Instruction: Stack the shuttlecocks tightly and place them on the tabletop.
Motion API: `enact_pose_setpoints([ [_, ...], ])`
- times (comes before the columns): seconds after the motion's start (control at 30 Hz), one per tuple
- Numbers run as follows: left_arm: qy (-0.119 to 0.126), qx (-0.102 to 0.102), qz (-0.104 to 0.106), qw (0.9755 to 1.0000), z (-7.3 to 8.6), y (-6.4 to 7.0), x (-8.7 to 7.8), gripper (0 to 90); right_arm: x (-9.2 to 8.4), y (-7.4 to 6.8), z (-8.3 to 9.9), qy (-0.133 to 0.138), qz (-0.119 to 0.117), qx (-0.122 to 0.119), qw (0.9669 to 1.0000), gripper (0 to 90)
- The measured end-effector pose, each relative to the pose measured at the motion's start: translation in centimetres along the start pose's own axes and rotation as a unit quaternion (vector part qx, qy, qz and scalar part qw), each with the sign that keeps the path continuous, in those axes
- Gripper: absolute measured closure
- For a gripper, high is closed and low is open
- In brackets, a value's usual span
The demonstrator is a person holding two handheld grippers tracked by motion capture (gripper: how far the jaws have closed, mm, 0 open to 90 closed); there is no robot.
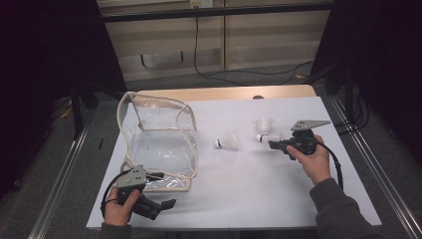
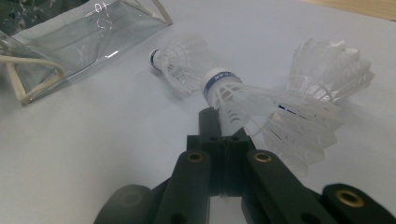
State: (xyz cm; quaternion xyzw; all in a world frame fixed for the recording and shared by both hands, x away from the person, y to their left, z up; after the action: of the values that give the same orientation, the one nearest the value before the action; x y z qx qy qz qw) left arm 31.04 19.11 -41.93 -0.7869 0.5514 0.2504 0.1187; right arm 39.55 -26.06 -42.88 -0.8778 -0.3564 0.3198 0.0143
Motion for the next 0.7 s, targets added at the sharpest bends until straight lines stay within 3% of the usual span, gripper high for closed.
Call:
enact_pose_setpoints([
  [0.7,0.001,-0.001,0.0,1.0,0.0,0.0,0.0,3.6,1.3,-0.4,-0.8,-0.013,-0.004,-0.018,0.9997,90.0],
])
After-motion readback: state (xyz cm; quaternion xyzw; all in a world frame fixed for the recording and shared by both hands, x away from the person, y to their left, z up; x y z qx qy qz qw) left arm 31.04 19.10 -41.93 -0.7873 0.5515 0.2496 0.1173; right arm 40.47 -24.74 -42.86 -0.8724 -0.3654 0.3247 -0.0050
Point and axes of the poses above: each handheld gripper's, and its own axes: x roughly forward along the jaws, z roughly out of its underside, y roughly to its right, the point moved 3 cm from there along x, roughly forward along the jaws, and after that the axes turned 4 degrees about x, right-handed, at the moved point
